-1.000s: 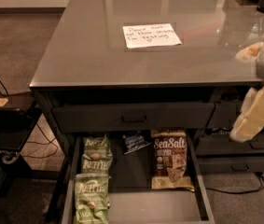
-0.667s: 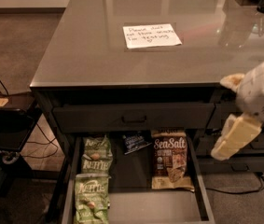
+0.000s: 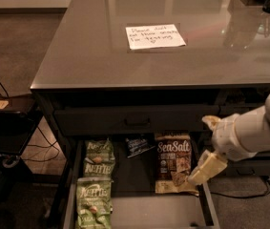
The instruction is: Pick brown chip bag from middle drawer and place on counter
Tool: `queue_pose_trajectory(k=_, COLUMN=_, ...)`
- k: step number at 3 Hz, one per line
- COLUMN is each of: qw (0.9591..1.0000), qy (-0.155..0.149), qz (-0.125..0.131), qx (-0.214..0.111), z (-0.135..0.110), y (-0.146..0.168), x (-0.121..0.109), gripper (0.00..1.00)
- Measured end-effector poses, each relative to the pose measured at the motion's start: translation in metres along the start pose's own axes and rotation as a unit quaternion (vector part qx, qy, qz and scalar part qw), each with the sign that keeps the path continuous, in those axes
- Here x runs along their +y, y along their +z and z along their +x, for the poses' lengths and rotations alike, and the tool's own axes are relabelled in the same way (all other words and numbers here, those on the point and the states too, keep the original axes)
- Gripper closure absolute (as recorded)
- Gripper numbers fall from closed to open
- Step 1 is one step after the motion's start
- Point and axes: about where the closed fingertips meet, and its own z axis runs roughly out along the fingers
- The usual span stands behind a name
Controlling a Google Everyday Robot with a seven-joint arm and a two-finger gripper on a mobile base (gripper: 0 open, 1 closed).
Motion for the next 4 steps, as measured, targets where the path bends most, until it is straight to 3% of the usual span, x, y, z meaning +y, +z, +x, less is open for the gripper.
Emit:
queue_pose_trajectory(k=1, qw=0.9984, qy=0.039, qz=-0.04, qx=-0.003, z=0.032, y=0.065, x=0.007, gripper=0.0)
queue_pose_trajectory(k=2, qw=0.9984, qy=0.04, qz=-0.041, qx=-0.003, z=0.032, y=0.066, x=0.007, gripper=0.0)
queue_pose_trajectory(k=3, qw=0.9994, qy=0.03, qz=-0.017, qx=-0.01, z=0.046, y=0.081, x=-0.001, gripper=0.0)
queue_pose_trajectory(k=4, qw=0.9989, qy=0.011, qz=0.03, qx=-0.034, z=0.066, y=0.117, x=-0.018, gripper=0.0)
